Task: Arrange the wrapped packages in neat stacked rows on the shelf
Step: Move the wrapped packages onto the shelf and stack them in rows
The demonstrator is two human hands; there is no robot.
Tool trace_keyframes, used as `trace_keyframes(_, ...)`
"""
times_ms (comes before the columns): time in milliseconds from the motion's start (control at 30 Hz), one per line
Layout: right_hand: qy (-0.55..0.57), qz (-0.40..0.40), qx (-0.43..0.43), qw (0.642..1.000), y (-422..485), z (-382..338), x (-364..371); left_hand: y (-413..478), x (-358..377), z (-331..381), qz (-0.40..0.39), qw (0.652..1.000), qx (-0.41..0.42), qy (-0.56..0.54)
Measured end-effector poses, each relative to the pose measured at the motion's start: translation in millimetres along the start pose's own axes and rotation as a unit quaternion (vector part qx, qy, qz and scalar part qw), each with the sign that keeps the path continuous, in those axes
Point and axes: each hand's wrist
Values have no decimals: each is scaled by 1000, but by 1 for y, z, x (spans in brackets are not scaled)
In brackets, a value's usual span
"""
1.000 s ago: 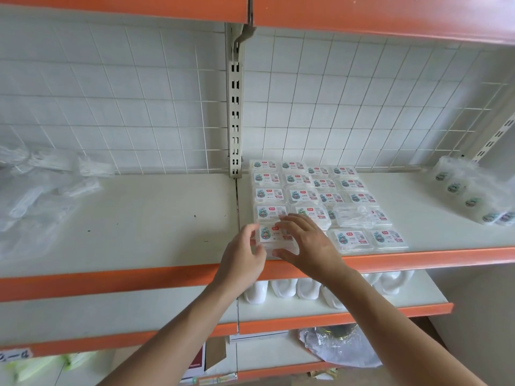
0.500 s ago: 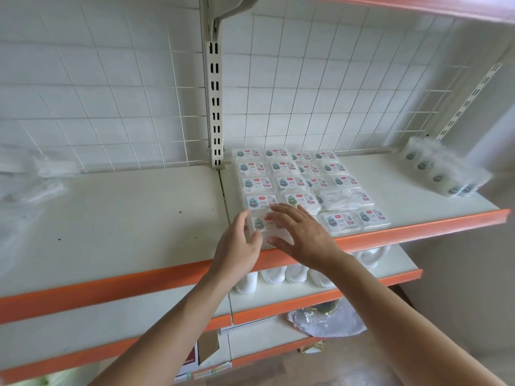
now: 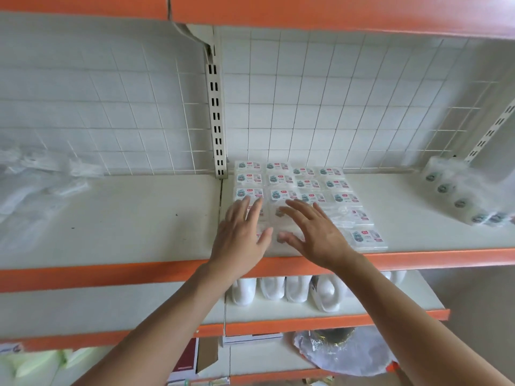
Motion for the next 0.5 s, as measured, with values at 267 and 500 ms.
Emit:
trace_keyframes(267,-45,-87,97,991,-32,78,-29,18,22,74,-63,990,-1,128)
trace_keyframes(500,17,-111,91,989,-33,106,-42,24,41,108,-94,977,1,191)
Point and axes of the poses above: each hand's wrist, its own y-axis towards the middle knuckle, its own x-axis out of the palm, z = x × y, and after that the axes turned 3 degrees about -x, right-handed
